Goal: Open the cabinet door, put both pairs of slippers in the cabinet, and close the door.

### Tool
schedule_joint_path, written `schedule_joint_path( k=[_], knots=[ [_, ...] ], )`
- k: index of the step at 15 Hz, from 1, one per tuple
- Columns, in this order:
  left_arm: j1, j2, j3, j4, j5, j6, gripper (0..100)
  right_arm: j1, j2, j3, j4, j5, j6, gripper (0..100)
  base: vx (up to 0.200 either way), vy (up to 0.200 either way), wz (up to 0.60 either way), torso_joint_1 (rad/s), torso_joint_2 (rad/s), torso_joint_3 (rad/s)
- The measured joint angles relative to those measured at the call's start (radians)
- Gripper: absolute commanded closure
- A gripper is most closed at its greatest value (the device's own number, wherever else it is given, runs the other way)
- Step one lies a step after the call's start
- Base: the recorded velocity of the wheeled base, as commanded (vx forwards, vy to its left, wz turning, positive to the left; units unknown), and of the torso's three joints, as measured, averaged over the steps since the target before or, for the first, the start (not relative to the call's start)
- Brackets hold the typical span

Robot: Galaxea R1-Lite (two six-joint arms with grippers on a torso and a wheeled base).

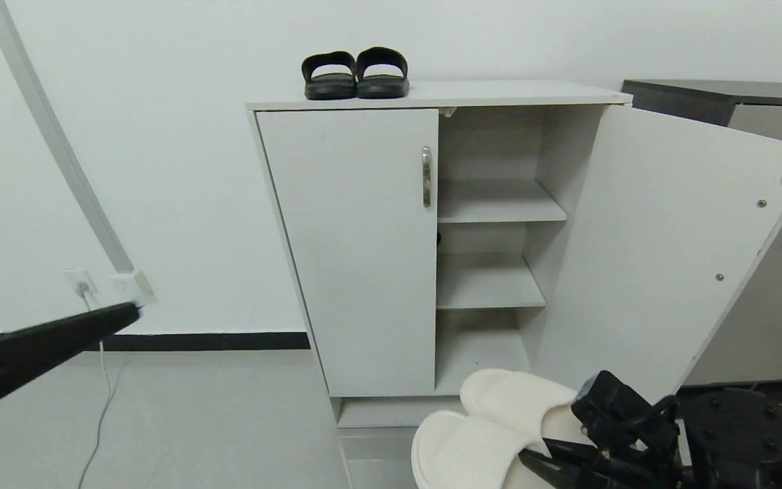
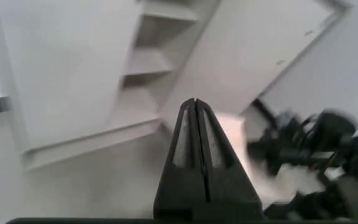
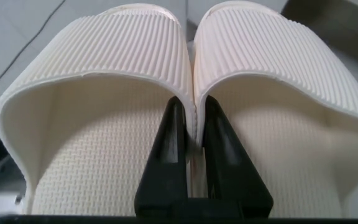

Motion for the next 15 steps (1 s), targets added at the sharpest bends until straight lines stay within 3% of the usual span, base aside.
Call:
schedule_joint_path(
  k=[2,5,6,9,11,13,15],
  knots=[
    [0.008,-0.163,0.028,0.153,0.166,0.054,100,-0.027,0.044,-0.063,0.001,-0.063,0.033,100,0.0,0.0,0.0,0.0,0.0,0.0],
    [0.013,-0.32,0.117,0.19,0.386,0.115,100,-0.041,0.11,-0.171,0.001,-0.196,0.087,100,0.0,0.0,0.0,0.0,0.0,0.0],
    [0.029,-0.359,0.149,0.189,0.433,0.139,100,-0.053,0.126,-0.202,-0.001,-0.226,0.102,100,0.0,0.0,0.0,0.0,0.0,0.0],
    [0.189,-0.491,0.288,0.19,0.482,0.246,100,-0.061,0.15,-0.225,0.0,-0.239,0.109,100,0.0,0.0,0.0,0.0,0.0,0.0],
    [0.303,-0.586,0.382,0.19,0.488,0.289,100,-0.06,0.157,-0.227,0.001,-0.242,0.108,100,0.0,0.0,0.0,0.0,0.0,0.0],
    [0.357,-0.67,0.453,0.19,0.484,0.319,100,-0.06,0.161,-0.226,0.002,-0.243,0.108,100,0.0,0.0,0.0,0.0,0.0,0.0],
    [0.374,-0.745,0.527,0.187,0.46,0.337,100,-0.06,0.161,-0.224,0.001,-0.243,0.107,100,0.0,0.0,0.0,0.0,0.0,0.0]
  ],
)
